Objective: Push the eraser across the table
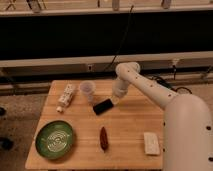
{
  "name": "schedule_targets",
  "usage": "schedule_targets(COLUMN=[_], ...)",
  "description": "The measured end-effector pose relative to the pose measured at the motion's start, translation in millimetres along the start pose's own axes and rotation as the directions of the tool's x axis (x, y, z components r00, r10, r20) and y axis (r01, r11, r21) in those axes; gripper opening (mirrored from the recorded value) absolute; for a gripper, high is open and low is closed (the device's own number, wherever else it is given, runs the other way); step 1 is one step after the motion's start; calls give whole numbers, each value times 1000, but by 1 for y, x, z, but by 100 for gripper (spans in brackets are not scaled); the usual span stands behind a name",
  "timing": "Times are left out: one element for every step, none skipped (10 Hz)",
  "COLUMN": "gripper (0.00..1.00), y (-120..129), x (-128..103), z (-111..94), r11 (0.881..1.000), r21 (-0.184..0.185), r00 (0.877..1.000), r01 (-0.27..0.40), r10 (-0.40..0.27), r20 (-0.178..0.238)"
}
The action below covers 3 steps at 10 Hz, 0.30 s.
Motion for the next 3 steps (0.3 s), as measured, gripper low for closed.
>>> schedule_targets(gripper=[8,6,2], y=[1,7,10], x=[4,10,13], z=[-5,-7,-7], r11=[1000,1000,1000], r21=[4,-1,-4], r00=[1000,1000,1000], r01=[1,14,22], r10=[-1,-14,-22], r20=[2,1,0])
